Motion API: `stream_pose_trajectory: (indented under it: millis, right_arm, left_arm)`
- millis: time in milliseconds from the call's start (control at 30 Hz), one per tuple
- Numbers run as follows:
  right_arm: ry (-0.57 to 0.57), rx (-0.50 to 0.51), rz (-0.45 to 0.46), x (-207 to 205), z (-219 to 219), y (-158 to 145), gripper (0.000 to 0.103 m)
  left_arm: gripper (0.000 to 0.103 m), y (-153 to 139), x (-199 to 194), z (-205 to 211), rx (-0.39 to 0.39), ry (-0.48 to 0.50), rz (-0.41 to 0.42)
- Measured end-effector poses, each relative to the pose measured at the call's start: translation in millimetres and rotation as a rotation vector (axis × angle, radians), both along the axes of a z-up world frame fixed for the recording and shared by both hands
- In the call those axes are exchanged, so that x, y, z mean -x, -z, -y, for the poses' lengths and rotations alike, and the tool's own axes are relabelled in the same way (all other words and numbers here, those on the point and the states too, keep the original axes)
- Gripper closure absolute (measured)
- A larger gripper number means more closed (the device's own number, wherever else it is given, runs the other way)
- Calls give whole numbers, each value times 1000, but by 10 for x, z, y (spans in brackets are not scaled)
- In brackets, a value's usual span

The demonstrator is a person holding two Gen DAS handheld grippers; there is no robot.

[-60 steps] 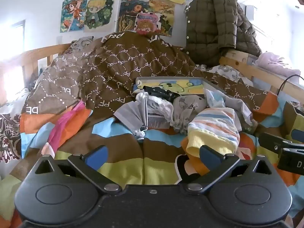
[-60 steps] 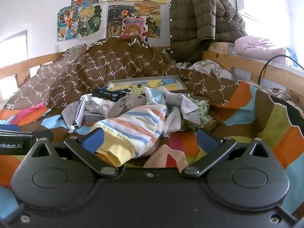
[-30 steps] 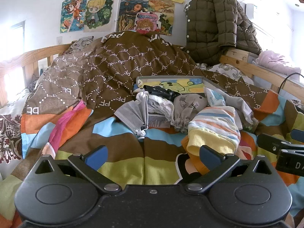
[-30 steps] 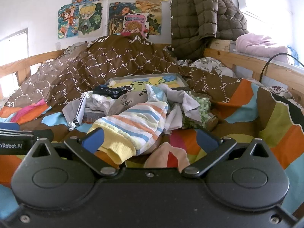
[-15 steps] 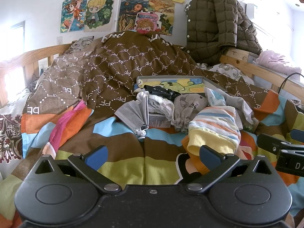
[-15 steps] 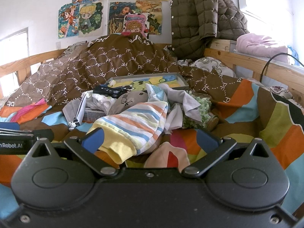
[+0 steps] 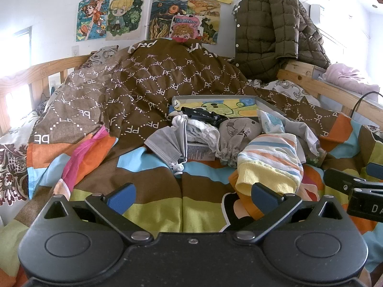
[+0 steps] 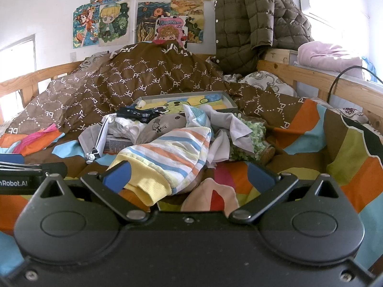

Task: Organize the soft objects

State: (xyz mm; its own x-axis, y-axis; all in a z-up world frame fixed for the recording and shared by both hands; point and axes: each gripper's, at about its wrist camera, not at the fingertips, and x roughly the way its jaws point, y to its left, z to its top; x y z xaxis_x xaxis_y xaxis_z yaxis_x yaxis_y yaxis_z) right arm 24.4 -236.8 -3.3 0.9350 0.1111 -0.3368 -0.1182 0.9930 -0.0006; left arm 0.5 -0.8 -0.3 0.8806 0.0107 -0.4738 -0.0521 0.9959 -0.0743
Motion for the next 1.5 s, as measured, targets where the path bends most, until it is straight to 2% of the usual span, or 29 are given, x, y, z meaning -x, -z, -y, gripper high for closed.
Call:
stream_pose_trajectory:
  millis: [1500]
  right_arm:
    - [-10,0,-9,0,-23,21,0]
  left_arm:
    - [1,15,-2,-19,-2,0,-2]
